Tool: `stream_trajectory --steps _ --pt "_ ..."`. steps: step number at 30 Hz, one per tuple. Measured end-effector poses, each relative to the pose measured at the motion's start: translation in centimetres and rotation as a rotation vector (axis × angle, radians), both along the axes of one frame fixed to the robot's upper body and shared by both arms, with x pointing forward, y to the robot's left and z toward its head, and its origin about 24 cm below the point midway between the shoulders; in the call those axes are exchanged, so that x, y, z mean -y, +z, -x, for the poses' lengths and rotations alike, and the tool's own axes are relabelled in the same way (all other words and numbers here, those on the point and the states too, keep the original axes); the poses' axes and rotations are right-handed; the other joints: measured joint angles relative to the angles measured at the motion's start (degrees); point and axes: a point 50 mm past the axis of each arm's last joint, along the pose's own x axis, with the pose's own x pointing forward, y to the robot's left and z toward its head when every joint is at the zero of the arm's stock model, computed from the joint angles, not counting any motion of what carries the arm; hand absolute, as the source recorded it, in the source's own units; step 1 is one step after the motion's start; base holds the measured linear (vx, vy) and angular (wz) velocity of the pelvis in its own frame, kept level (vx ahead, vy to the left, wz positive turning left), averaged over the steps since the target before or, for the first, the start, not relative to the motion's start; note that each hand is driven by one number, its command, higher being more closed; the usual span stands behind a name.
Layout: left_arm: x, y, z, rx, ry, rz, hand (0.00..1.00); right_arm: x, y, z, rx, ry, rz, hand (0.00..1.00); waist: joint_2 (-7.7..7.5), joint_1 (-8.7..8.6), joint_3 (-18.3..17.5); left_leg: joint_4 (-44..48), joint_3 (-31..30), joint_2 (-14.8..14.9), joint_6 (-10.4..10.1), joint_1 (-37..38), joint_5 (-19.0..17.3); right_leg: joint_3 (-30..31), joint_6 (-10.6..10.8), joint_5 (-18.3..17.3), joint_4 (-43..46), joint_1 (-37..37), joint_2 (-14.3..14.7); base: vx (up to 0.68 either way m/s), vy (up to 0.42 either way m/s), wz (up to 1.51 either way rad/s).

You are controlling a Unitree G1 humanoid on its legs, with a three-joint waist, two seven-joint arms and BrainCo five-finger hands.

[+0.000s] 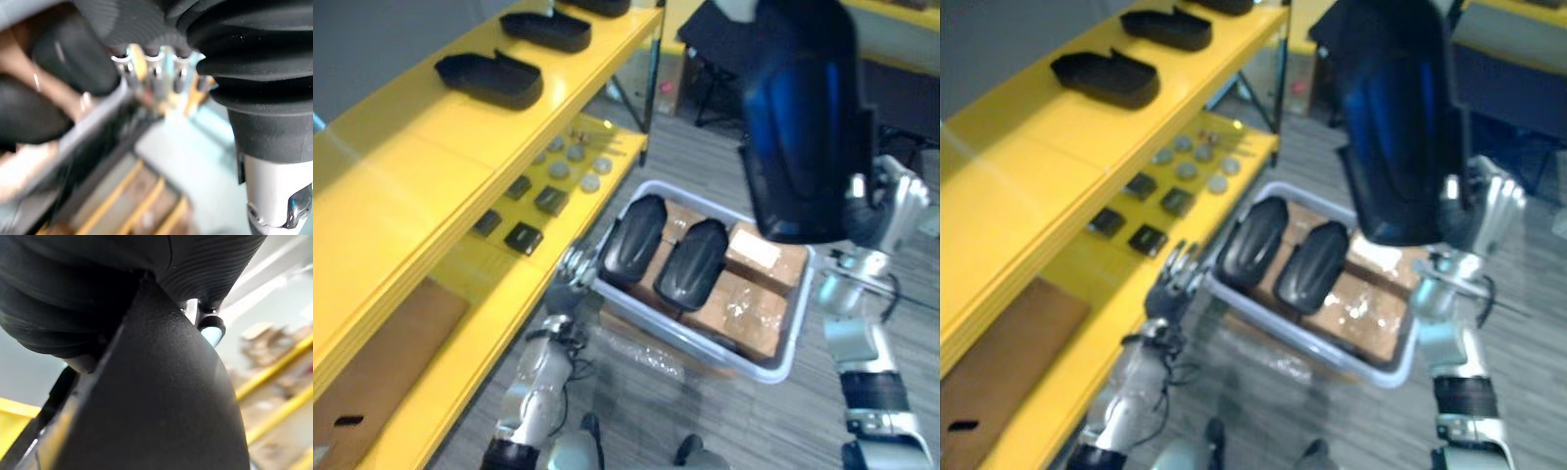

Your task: Walk over and take plastic housings, then place them on the shelf

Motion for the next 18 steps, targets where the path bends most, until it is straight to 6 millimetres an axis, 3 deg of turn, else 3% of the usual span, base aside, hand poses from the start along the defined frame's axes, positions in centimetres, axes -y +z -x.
stream_trajectory --steps 5,18 --pt "2.0 1.6 -0.6 0.058 -0.103 0.003 0.0 -3.2 0.4 0.5 0.078 0.148 0.069 1.0 0.04 -0.83 -0.6 -1.7 1.2 0.0 0.0 3.2 0.0 1.1 0.0 0.1 -0.1 1.7 0.1 0.05 0.034 -0.12" --pt "3.2 1.2 -1.1 0.039 -0.118 -0.036 0.0 -8.7 -0.9 1.0 0.072 0.381 0.09 1.0 -0.01 -0.87 -3.1 -2.1 1.2 0.1 -0.3 3.2 0.7 1.3 0.1 0.2 -0.9 1.8 0.4 -0.01 0.006 -0.02"
